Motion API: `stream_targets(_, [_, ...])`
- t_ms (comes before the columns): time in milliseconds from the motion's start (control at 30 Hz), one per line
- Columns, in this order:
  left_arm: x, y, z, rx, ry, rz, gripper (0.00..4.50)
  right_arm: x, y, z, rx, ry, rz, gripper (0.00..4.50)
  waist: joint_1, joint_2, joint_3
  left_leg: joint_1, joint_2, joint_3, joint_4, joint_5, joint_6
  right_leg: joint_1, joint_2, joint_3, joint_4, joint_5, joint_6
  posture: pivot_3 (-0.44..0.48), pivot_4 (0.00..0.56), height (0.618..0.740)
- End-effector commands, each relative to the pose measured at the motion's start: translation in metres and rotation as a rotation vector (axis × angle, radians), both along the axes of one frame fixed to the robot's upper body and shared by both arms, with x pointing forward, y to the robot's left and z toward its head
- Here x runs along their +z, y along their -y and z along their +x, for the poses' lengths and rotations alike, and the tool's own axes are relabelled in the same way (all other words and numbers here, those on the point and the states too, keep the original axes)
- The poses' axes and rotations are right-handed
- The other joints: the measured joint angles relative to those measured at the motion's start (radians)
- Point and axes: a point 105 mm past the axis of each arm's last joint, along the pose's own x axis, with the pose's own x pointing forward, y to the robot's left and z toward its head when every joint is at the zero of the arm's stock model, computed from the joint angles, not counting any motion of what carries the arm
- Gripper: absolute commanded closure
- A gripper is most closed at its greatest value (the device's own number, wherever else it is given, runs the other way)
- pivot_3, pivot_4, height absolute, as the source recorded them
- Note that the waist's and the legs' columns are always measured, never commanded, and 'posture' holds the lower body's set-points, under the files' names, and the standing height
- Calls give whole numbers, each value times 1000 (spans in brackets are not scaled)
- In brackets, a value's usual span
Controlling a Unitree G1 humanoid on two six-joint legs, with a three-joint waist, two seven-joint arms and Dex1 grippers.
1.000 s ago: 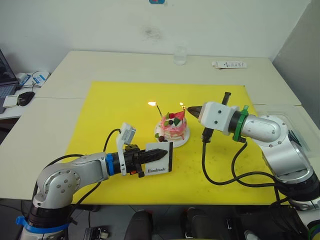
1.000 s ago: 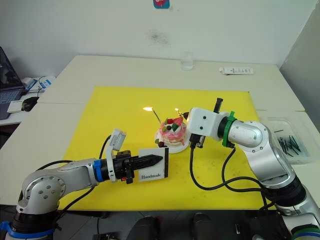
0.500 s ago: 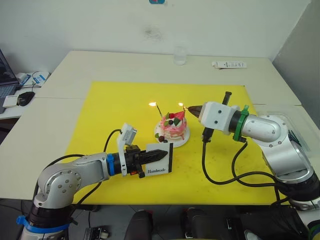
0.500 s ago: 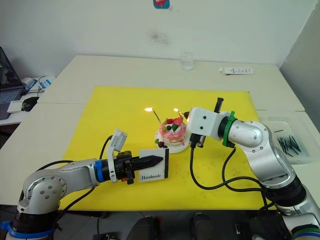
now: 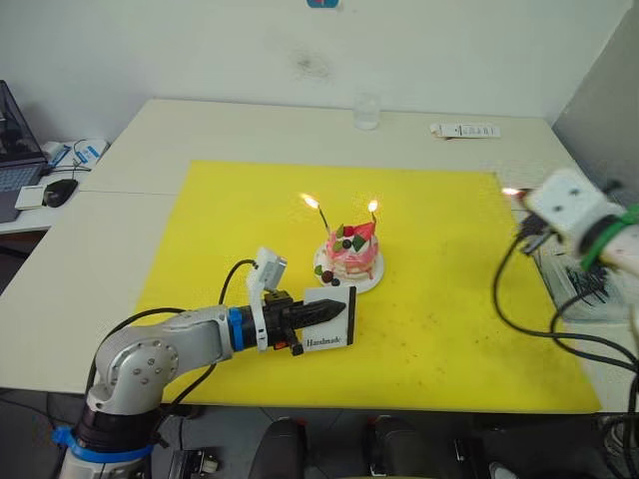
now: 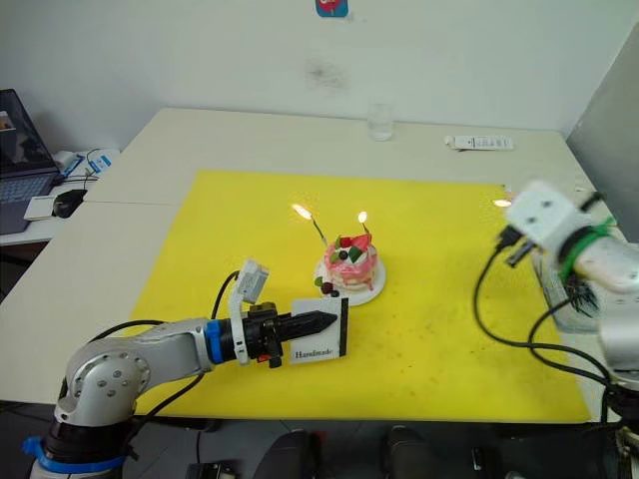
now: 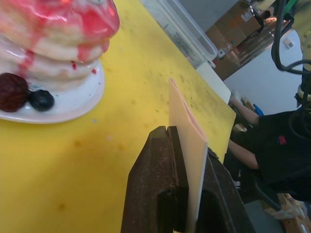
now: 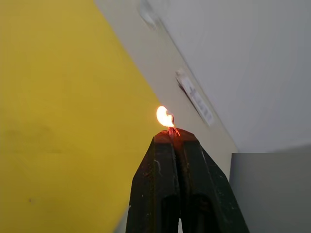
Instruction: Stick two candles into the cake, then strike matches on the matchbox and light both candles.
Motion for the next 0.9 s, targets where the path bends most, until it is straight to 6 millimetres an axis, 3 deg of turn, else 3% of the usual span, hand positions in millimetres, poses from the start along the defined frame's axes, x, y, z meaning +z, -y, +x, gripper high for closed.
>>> stream_targets(33, [3, 11, -5, -16, 37, -5, 4500, -3, 37, -8, -152, 23, 105, 4440, 0, 0, 0, 0, 0, 0, 0, 0, 0, 0, 0, 0, 0, 0, 0, 0, 150, 740])
stream_targets(200, [0, 19, -7, -19, 28, -20, 4500, -30, 70, -10, -301, -32, 296, 4440, -1, 2, -1, 0, -1, 1, 0, 0, 0, 0, 1, 1, 0, 0, 0, 0, 150, 740])
stream_targets(367, [-3, 23, -11, -23, 19, -26, 4500, -49, 91, -8, -404, -76, 402, 4440, -1, 3, -1, 1, -1, 1, 0, 0, 0, 0, 2, 1, 0, 0, 0, 0, 150, 740])
stream_targets(400, [-4, 22, -10, -19, 18, -22, 4500, -52, 94, -7, -427, -77, 423, 4276, -1, 3, -1, 1, -1, 1, 0, 0, 0, 0, 3, 1, 0, 0, 0, 0, 150, 740])
stream_targets(500, [-6, 22, -9, -5, 17, -13, 4500, -52, 101, -6, -461, -59, 447, 3579, -1, 3, -1, 0, -1, 1, 0, 0, 0, 0, 3, 2, 0, 0, 0, 0, 150, 740])
stream_targets(733, [-9, 22, -8, -3, 5, 4, 4500, -36, 101, -5, -449, 24, 478, 1103, -1, 4, -2, 0, -1, 1, 0, 0, 0, 0, 4, 2, 0, 0, 0, 0, 150, 740])
stream_targets(833, [-11, 22, -6, 5, -14, 11, 4500, -17, 95, -7, -387, 79, 447, 66, 0, 4, -2, 0, -1, 1, 0, 0, 0, 0, 4, 1, 0, 0, 0, 0, 150, 740])
stream_targets(900, [-12, 22, -5, 8, -30, 18, 4500, -4, 80, -8, -288, 102, 438, 26, 0, 4, -2, 0, -1, 1, 0, 0, 0, 0, 4, 2, 0, 0, 0, 0, 150, 740])
